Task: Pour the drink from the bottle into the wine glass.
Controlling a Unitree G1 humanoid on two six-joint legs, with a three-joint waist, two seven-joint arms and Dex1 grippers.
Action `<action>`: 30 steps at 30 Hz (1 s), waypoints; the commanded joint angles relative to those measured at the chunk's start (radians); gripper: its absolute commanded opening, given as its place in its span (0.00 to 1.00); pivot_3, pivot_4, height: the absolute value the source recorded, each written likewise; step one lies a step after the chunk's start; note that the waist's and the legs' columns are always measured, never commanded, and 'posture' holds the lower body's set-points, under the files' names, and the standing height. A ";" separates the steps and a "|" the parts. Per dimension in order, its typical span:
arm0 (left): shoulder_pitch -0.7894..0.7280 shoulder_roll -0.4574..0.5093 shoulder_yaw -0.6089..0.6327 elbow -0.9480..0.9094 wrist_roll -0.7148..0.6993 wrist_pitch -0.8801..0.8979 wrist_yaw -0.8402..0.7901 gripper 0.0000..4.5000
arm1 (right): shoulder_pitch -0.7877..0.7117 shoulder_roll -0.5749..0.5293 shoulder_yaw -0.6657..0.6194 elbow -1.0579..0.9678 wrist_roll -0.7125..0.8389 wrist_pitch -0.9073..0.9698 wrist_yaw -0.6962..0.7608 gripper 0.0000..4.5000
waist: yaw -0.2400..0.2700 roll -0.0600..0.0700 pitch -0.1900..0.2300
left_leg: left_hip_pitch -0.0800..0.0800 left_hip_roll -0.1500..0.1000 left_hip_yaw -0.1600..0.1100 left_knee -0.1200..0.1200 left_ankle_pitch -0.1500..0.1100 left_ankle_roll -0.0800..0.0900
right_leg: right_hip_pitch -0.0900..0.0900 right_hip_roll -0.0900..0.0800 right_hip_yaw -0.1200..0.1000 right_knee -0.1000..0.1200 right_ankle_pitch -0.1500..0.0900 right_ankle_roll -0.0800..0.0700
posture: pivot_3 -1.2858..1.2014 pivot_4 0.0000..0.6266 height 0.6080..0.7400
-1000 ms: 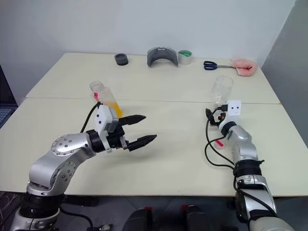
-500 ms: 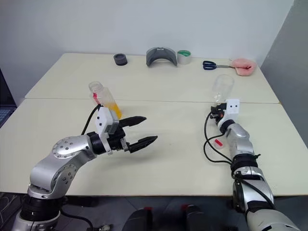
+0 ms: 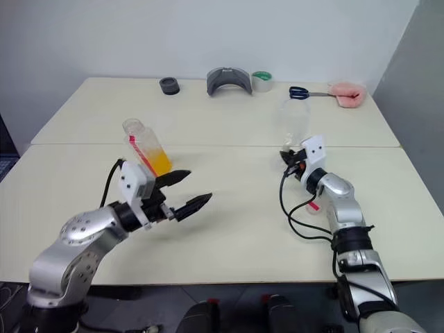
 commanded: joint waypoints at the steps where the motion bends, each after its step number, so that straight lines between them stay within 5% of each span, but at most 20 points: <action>1: 0.134 -0.038 0.091 -0.166 -0.045 0.035 0.094 1.00 | 0.040 0.021 0.050 -0.270 0.056 0.160 0.004 0.02 | 0.002 0.000 0.000 | 0.000 0.000 0.000 0.000 0.000 0.000 | 0.000 0.000 0.000 0.000 0.000 0.000 | 0.52 0.24 1.00; 10: 0.434 -0.149 0.130 -0.335 -0.034 -0.001 0.210 1.00 | 0.060 0.111 0.187 -0.227 -0.023 0.188 -0.011 0.02 | 0.003 -0.001 0.000 | 0.001 -0.001 0.000 0.002 0.000 0.000 | 0.001 -0.001 0.000 0.000 -0.001 0.001 | 0.52 0.24 1.00; 25: 0.400 -0.129 0.092 -0.241 0.037 -0.127 0.163 1.00 | -0.179 0.212 0.128 0.342 -0.122 -0.133 -0.054 0.02 | -0.004 -0.002 0.000 | 0.002 0.000 0.001 0.000 0.000 0.000 | 0.000 0.001 -0.001 0.000 -0.002 -0.002 | 0.52 0.24 1.00; 30: 0.372 -0.125 0.084 -0.234 0.041 -0.120 0.165 1.00 | -0.137 0.215 0.135 0.312 -0.123 -0.141 -0.029 0.40 | -0.004 -0.002 0.000 | 0.002 0.000 0.000 0.000 0.000 0.000 | 0.001 0.001 -0.001 0.000 -0.002 -0.002 | 0.52 0.24 1.00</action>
